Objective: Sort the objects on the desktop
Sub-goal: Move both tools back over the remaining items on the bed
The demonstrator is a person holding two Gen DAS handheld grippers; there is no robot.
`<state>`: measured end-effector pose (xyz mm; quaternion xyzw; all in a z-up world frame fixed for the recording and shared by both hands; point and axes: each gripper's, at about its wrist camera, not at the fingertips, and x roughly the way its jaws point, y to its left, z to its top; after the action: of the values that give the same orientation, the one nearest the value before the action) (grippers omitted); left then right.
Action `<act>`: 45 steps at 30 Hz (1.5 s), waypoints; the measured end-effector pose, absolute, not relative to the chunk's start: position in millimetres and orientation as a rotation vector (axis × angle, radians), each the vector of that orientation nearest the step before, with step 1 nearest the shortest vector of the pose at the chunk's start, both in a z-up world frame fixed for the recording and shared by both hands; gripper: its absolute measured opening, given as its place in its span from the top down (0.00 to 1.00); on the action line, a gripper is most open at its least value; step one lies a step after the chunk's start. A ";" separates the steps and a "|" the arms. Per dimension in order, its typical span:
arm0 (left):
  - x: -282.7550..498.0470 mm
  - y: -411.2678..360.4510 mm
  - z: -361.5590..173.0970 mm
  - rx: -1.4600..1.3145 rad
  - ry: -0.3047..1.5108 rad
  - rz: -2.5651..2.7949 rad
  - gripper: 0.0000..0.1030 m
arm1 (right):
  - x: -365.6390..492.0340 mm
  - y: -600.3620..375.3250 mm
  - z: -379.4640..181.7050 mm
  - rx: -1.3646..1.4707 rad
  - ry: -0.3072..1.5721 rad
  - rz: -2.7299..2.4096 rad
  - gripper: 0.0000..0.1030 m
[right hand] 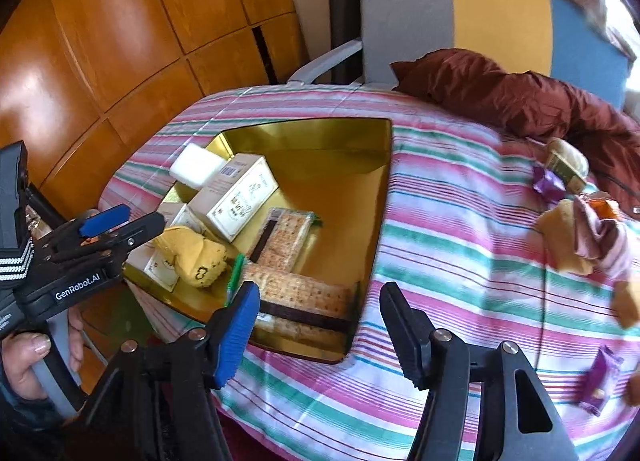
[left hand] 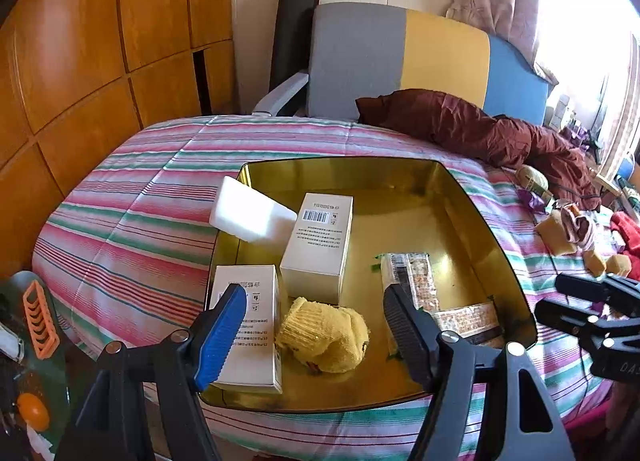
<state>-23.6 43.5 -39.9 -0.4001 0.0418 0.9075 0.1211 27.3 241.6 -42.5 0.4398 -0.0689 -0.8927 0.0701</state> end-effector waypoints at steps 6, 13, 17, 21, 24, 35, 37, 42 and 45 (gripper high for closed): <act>-21.9 51.5 -41.7 -1.179 0.153 2.628 0.37 | 34.3 257.1 -33.2 1.280 -0.204 -2.764 0.34; -23.5 61.0 -33.2 -1.135 0.123 2.577 0.35 | 47.1 291.5 -14.8 1.248 -0.202 -2.883 0.19; -23.0 73.0 -26.6 -1.094 0.141 2.549 0.31 | 58.1 319.5 -4.0 1.262 -0.204 -2.950 0.19; -21.7 88.4 -21.8 -1.050 0.147 2.488 0.20 | 75.5 364.8 3.7 1.311 -0.366 -2.987 0.19; -20.3 100.2 -19.9 -1.029 0.158 2.443 0.19 | 96.0 402.1 7.6 1.355 -0.508 -3.017 0.19; -11.7 150.6 -23.2 -1.028 0.205 2.219 0.00 | 174.3 541.0 21.9 1.526 -0.975 -3.191 0.19; -8.1 163.5 -24.2 -1.041 0.219 2.165 0.00 | 175.5 557.0 10.3 1.631 -1.027 -3.158 0.19; 6.6 201.4 -25.9 -1.036 0.342 2.074 0.04 | 173.8 596.9 -36.0 1.823 -1.296 -2.984 0.18; 13.1 222.7 -28.4 -1.039 0.379 2.029 0.10 | 167.5 610.4 -60.5 1.928 -1.407 -2.914 0.13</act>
<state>13.1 222.7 -28.4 -0.4114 0.1502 0.8034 0.4034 167.5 610.4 -60.5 0.4870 -0.3555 -0.7361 -0.3075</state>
